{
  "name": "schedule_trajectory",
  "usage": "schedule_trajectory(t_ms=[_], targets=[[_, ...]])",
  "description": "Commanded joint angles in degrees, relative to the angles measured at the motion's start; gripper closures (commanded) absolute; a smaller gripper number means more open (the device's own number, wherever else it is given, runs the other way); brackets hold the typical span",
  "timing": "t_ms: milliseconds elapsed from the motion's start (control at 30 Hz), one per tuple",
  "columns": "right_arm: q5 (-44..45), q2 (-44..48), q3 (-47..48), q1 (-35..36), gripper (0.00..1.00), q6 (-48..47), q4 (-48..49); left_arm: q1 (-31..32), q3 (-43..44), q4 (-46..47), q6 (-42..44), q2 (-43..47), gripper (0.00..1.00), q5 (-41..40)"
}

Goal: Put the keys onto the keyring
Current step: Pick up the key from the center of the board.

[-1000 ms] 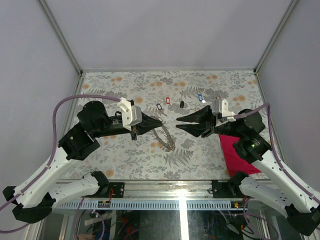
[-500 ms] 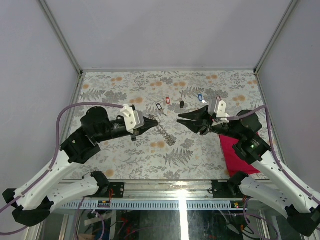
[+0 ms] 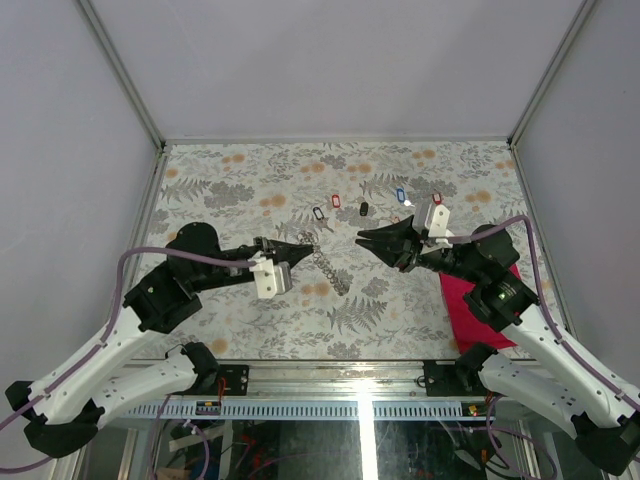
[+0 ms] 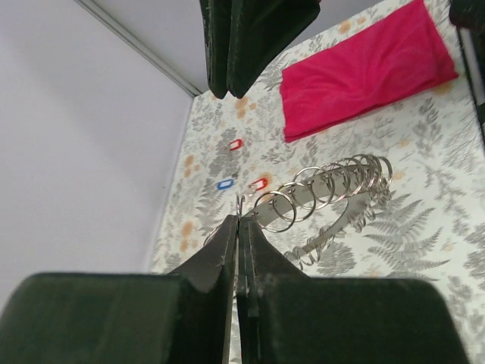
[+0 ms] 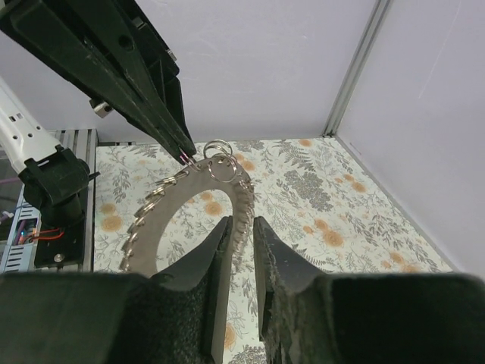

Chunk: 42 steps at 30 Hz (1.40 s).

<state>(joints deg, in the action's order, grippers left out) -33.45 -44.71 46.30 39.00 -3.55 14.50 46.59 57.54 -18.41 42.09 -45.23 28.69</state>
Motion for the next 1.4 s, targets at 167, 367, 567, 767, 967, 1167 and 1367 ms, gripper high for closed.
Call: schedule_trajectory(t_ms=[167, 367, 567, 767, 967, 1167, 1367], targets=[[0.6, 1.9, -0.7, 0.2, 0.72, -1.9, 4.8, 0.4, -1.4, 5.1, 18.6, 1.2, 1.0, 2.6], [1.9, 2.7, -2.6, 0.2, 0.69, -4.3, 5.0, 0.4, -1.5, 4.6, 18.5, 0.8, 1.0, 2.4], [11.3, 2.5, -0.7, 0.3, 0.63, -3.7, -0.7, 0.4, 0.3, 7.3, 5.2, -2.0, 1.0, -1.3], [29.6, -4.2, 8.4, 0.2, 0.59, 0.8, -17.4, 0.3, 4.2, 6.2, -11.3, -8.3, 1.0, -1.9], [38.4, -10.9, 11.3, -0.7, 0.61, 9.3, -22.1, 0.3, 3.1, 11.3, -20.9, -12.5, 1.0, -3.8], [28.2, -16.9, 13.5, -9.9, 0.62, 17.7, -24.3, 0.3, 4.0, 10.1, -23.3, -14.9, 1.0, -4.3], [27.7, -23.0, 12.8, -15.8, 0.59, 23.1, -23.5, 0.1, -1.5, 15.6, -28.8, -11.7, 1.0, -10.8]])
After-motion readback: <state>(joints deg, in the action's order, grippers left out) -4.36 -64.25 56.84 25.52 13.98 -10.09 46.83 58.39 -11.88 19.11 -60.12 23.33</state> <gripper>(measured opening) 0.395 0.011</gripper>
